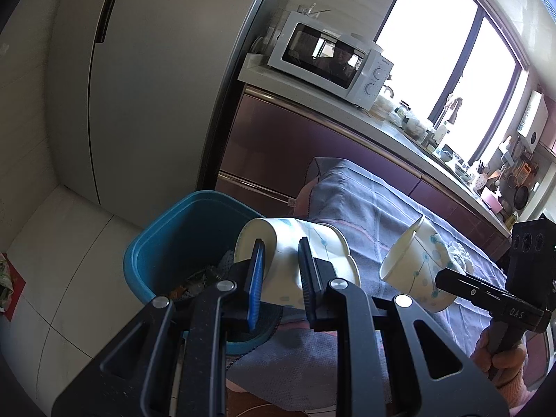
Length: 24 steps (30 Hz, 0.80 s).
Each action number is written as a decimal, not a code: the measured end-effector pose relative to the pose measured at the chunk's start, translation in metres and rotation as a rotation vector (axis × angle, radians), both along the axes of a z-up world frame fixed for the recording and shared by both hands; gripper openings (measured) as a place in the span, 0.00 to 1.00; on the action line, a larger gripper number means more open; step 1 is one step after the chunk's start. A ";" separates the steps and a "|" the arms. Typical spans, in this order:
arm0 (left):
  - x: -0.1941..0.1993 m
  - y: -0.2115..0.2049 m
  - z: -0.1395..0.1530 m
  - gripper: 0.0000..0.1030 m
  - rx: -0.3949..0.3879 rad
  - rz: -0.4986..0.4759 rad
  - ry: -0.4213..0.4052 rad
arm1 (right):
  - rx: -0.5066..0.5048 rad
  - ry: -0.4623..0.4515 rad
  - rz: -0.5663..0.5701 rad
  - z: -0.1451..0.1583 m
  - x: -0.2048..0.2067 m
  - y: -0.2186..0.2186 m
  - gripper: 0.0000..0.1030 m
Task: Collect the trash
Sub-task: 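Carry both white paper cups to the teal bin with both grippers, then open both grippers over the teal bin, dropping the paper cups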
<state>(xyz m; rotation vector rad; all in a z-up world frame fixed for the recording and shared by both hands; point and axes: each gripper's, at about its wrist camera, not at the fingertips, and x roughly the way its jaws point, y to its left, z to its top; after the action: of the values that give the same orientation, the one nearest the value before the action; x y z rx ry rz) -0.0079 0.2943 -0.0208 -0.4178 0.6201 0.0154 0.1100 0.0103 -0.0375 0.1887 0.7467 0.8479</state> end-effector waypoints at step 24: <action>0.020 0.025 -0.048 0.19 -0.020 0.081 0.112 | -0.071 0.036 0.058 -0.003 0.019 0.057 0.49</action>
<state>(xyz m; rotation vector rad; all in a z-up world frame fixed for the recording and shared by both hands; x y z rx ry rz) 0.0122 0.3196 -0.0685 -0.4636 0.7138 0.1099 0.1289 0.0678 -0.0409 0.1195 0.8180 0.8733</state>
